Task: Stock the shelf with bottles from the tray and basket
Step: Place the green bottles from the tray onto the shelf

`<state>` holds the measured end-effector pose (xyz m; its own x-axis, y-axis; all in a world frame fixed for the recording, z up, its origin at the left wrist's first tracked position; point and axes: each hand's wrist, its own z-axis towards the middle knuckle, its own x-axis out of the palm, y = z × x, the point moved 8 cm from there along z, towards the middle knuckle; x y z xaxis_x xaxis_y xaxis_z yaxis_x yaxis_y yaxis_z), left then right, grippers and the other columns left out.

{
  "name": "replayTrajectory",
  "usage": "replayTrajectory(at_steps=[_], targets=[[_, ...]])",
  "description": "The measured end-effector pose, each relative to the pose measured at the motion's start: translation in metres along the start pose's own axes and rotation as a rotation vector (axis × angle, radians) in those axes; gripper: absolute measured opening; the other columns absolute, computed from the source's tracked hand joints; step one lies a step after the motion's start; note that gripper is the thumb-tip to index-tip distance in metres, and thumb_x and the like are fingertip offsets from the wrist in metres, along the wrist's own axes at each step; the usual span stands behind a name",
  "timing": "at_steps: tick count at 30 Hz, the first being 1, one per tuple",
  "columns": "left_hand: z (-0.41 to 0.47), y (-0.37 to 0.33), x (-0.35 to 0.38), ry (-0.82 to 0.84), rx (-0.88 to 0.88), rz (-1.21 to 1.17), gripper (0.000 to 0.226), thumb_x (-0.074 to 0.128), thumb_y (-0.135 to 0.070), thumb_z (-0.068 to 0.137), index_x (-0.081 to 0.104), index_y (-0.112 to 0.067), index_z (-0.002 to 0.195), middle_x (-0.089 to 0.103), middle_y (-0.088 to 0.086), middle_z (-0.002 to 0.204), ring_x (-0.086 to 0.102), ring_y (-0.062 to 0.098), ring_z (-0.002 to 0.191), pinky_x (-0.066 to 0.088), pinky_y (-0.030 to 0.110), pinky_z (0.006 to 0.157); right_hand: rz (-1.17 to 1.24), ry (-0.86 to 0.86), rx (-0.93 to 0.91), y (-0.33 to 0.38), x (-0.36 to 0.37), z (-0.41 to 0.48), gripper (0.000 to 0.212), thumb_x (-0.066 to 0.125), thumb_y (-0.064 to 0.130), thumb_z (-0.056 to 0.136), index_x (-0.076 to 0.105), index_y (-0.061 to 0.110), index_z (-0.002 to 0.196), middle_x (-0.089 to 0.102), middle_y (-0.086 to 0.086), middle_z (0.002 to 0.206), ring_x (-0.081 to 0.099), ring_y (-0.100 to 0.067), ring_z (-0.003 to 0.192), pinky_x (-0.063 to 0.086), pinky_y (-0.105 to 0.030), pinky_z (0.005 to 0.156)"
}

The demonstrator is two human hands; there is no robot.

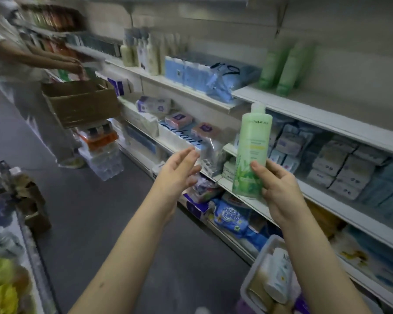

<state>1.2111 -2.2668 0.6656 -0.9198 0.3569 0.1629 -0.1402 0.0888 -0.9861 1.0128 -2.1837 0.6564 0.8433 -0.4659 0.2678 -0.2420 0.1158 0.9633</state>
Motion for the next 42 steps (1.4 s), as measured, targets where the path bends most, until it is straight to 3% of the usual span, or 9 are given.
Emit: replayTrajectory(at_steps=[3, 7, 12, 15, 18, 26, 31, 34, 42], targets=[[0.049, -0.005, 0.012, 0.051, -0.008, -0.004, 0.037, 0.056, -0.038, 0.094, 0.057, -0.021, 0.127, 0.067, -0.008, 0.115, 0.064, 0.016, 0.110, 0.051, 0.035, 0.095, -0.010, -0.071, -0.036, 0.007, -0.003, 0.035, 0.018, 0.069, 0.020, 0.078, 0.070, 0.020, 0.096, 0.076, 0.001, 0.092, 0.072, -0.017, 0.086, 0.059, -0.036, 0.076], [0.123, -0.008, 0.038, 0.167, 0.009, 0.032, 0.020, 0.053, -0.035, 0.096, 0.056, -0.032, 0.116, 0.065, -0.009, 0.116, 0.063, 0.014, 0.111, 0.050, 0.034, 0.094, -0.017, -0.114, -0.108, 0.016, -0.009, 0.090, 0.029, 0.069, 0.024, 0.074, 0.069, 0.017, 0.102, 0.076, 0.001, 0.092, 0.072, -0.015, 0.082, 0.060, -0.031, 0.070], [0.201, -0.007, 0.061, 0.240, 0.006, 0.048, 0.022, 0.054, -0.036, 0.096, 0.057, -0.031, 0.117, 0.065, -0.008, 0.119, 0.064, 0.015, 0.110, 0.051, 0.031, 0.089, -0.012, -0.192, -0.158, 0.016, -0.017, 0.166, 0.056, 0.081, 0.046, 0.059, 0.068, 0.019, 0.107, 0.075, 0.002, 0.102, 0.071, -0.016, 0.096, 0.059, -0.030, 0.076], [0.238, -0.007, 0.073, 0.270, 0.002, 0.044, 0.024, 0.054, -0.035, 0.096, 0.058, -0.028, 0.119, 0.066, -0.006, 0.117, 0.063, 0.018, 0.111, 0.051, 0.032, 0.091, -0.008, -0.233, -0.184, 0.021, -0.020, 0.205, 0.035, 0.070, 0.025, 0.081, 0.066, 0.014, 0.113, 0.075, 0.001, 0.103, 0.070, -0.017, 0.098, 0.059, -0.033, 0.084], [0.269, -0.015, 0.092, 0.329, 0.013, 0.042, 0.023, 0.054, -0.036, 0.096, 0.058, -0.028, 0.117, 0.066, -0.006, 0.114, 0.063, 0.018, 0.113, 0.051, 0.034, 0.093, -0.015, -0.289, -0.210, 0.036, -0.026, 0.233, 0.031, 0.063, 0.010, 0.089, 0.062, 0.009, 0.121, 0.073, -0.003, 0.107, 0.069, -0.019, 0.100, 0.057, -0.034, 0.088], [0.350, -0.022, 0.162, 0.540, 0.043, 0.026, 0.034, 0.056, -0.039, 0.095, 0.057, -0.025, 0.126, 0.063, -0.007, 0.123, 0.064, 0.012, 0.109, 0.052, 0.029, 0.091, -0.044, -0.387, -0.303, 0.072, -0.059, 0.291, 0.021, 0.059, 0.008, 0.093, 0.063, 0.013, 0.112, 0.075, 0.004, 0.097, 0.071, -0.012, 0.090, 0.058, -0.029, 0.077], [0.400, -0.012, 0.193, 0.690, 0.018, 0.046, 0.036, 0.056, -0.042, 0.093, 0.057, -0.026, 0.126, 0.065, -0.008, 0.122, 0.064, 0.011, 0.109, 0.051, 0.033, 0.096, -0.086, -0.497, -0.312, 0.073, -0.076, 0.331, 0.043, 0.063, 0.016, 0.086, 0.057, 0.005, 0.128, 0.071, -0.002, 0.112, 0.067, -0.015, 0.104, 0.055, -0.029, 0.086], [0.429, -0.003, 0.207, 0.735, 0.007, 0.049, 0.036, 0.057, -0.038, 0.094, 0.056, -0.024, 0.127, 0.064, -0.005, 0.124, 0.064, 0.012, 0.110, 0.051, 0.029, 0.096, -0.164, -0.535, -0.308, 0.071, -0.086, 0.351, 0.038, 0.060, 0.011, 0.091, 0.056, 0.009, 0.129, 0.069, 0.000, 0.117, 0.065, -0.014, 0.110, 0.053, -0.023, 0.086], [0.462, 0.001, 0.254, 0.931, 0.141, 0.196, 0.036, 0.066, -0.027, 0.091, 0.056, -0.025, 0.125, 0.061, -0.006, 0.128, 0.060, 0.006, 0.113, 0.048, 0.030, 0.101, -0.396, -0.437, -0.274, 0.082, -0.088, 0.370, 0.039, 0.062, 0.003, 0.090, 0.056, 0.024, 0.122, 0.069, 0.012, 0.116, 0.062, -0.004, 0.113, 0.049, -0.017, 0.090]])
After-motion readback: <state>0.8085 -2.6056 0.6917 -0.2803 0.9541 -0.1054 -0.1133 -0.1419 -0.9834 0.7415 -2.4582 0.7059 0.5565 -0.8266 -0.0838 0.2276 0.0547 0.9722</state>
